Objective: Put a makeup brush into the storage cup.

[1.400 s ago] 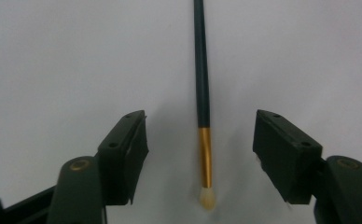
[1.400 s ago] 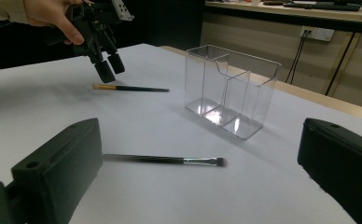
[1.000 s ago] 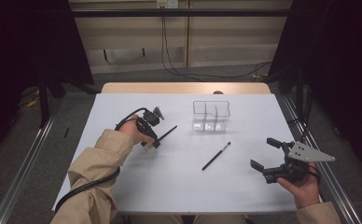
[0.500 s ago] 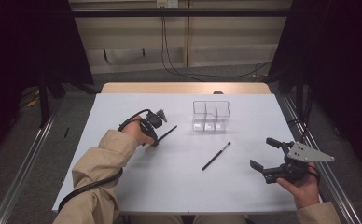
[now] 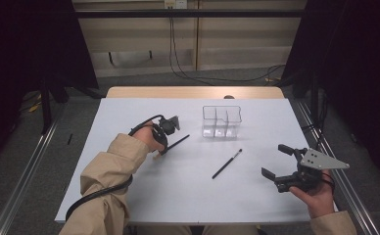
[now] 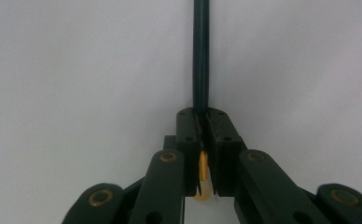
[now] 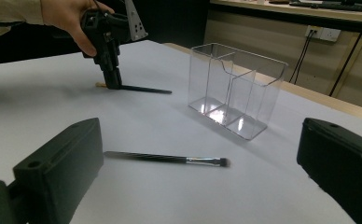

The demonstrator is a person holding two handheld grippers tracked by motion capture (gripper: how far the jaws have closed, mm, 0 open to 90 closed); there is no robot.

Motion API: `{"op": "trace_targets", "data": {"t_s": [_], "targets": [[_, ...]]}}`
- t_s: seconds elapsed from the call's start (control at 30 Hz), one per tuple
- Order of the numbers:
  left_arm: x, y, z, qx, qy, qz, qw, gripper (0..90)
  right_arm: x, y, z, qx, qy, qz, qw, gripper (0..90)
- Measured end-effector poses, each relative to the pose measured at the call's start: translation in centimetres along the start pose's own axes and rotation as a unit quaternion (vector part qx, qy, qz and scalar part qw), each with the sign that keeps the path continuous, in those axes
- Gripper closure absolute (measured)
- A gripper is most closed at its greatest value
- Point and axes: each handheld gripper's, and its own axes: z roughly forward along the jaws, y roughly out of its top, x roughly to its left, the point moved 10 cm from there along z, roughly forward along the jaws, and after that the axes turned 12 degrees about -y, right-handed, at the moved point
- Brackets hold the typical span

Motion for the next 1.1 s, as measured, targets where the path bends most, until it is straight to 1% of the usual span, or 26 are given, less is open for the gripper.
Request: {"op": "trace_targets", "data": {"t_s": [0.13,0.23,0.27,0.4,0.5,0.57,0.67,0.7,0.73,0.8,0.87,0.97,1.0,1.03,1.1], "targets": [[0.0,0.0,-0.1,-0.005,0.002,0.002,1.0,84.9,-0.1,0.0,0.0,-0.001,0.001,0.001,1.0,0.0],[-0.1,-0.1,-0.2,-0.006,-0.003,0.007,1.0,85.0,-0.2,-0.1,0.1,0.002,0.0,0.002,1.0,0.0],[0.0,-0.1,-0.3,-0.009,-0.002,0.01,0.9999,85.0,-0.2,-0.1,0.1,0.001,0.002,0.002,1.0,0.0],[-0.3,-0.4,-0.5,-0.016,-0.021,0.009,0.9996,85.1,-0.3,-0.1,0.0,0.001,-0.002,0.007,1.0,0.0],[-0.5,-0.5,-1.0,-0.02,-0.021,0.015,0.9995,85.1,-0.5,-0.2,0.0,0.001,-0.003,0.008,1.0,0.0],[-0.9,-0.5,-1.4,-0.031,-0.028,0.014,0.999,85.1,-0.5,-0.2,-0.1,0.002,-0.004,0.008,1.0,0.0],[-1.5,-0.4,-1.9,-0.038,-0.034,0.022,0.9984,85.1,-0.5,-0.2,0.0,0.004,-0.003,0.008,1.0,0.0],[-1.6,-0.5,-2.1,-0.035,-0.036,0.029,0.9983,85.1,-0.4,-0.2,0.0,0.004,-0.003,0.007,1.0,0.0],[-2.0,-0.3,-2.2,-0.046,-0.039,0.025,0.9979,85.1,-0.4,-0.2,0.0,0.004,-0.002,0.007,1.0,0.0],[-2.4,-0.3,-2.5,-0.044,-0.043,0.035,0.9975,85.1,-0.4,-0.3,0.1,0.009,0.001,0.005,0.9999,0.0],[-3.1,0.0,-2.6,-0.053,-0.051,0.038,0.9966,85.1,-0.4,-0.3,0.3,0.011,0.005,0.008,0.9999,0.0],[-3.8,0.2,-2.8,-0.048,-0.054,0.056,0.9958,85.1,-0.4,-0.4,0.5,0.015,0.006,0.007,0.9998,0.0],[-4.1,0.3,-2.8,-0.047,-0.057,0.06,0.9954,85.1,-0.5,-0.4,0.5,0.015,0.004,0.005,0.9999,0.0],[-4.4,0.5,-2.7,-0.053,-0.058,0.059,0.9951,85.1,-0.4,-0.3,0.5,0.014,0.006,0.006,0.9999,0.0],[-4.8,0.7,-2.8,-0.045,-0.058,0.072,0.9947,85.1,-0.4,-0.2,0.6,0.013,0.007,0.006,0.9999,0.0]]}}
